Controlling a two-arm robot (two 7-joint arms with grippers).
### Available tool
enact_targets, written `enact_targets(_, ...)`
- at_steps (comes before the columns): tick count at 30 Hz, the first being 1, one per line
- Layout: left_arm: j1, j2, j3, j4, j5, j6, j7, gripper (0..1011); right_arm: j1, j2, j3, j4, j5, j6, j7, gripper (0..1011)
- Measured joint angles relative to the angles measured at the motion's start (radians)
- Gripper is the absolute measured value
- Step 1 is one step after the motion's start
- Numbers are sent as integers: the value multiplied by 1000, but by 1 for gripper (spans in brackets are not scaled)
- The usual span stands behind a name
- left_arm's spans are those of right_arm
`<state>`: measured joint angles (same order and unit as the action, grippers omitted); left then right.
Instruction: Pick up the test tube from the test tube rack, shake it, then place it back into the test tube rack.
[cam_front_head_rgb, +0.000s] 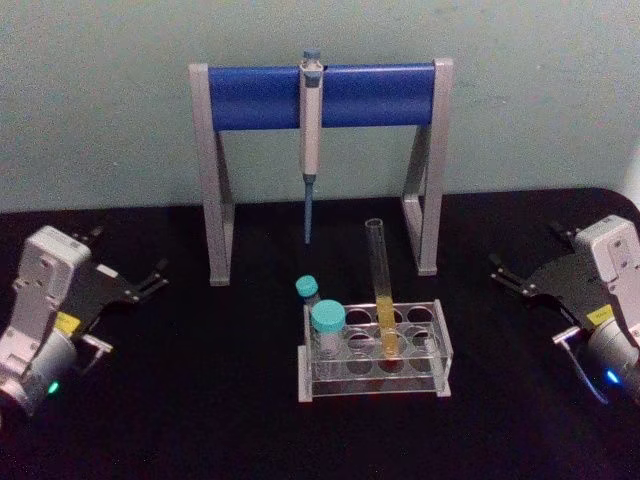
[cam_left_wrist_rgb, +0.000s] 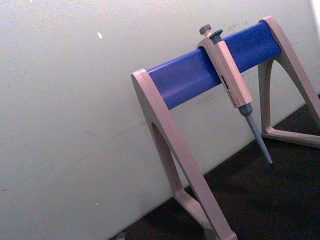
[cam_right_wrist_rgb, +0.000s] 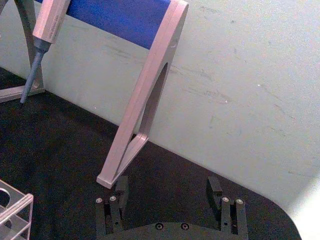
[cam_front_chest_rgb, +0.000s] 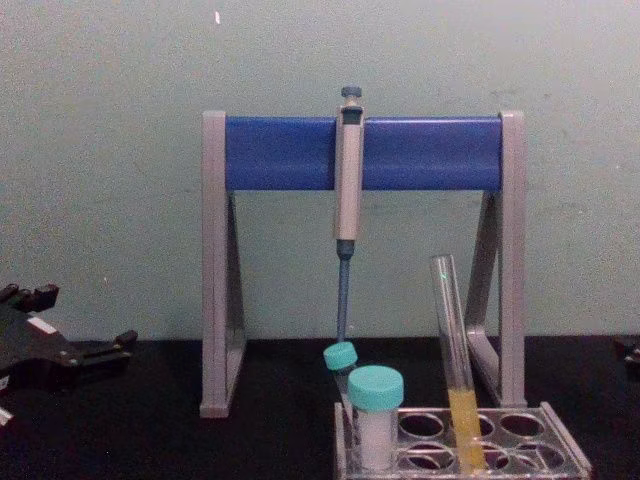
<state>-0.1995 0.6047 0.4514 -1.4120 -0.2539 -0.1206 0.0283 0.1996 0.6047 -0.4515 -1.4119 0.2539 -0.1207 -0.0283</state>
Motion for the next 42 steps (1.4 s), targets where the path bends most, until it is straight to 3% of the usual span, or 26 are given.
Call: enact_targets(42, 0, 0, 0, 0, 0, 0, 0, 1001, 0, 0, 0, 0, 0, 0, 0, 1000)
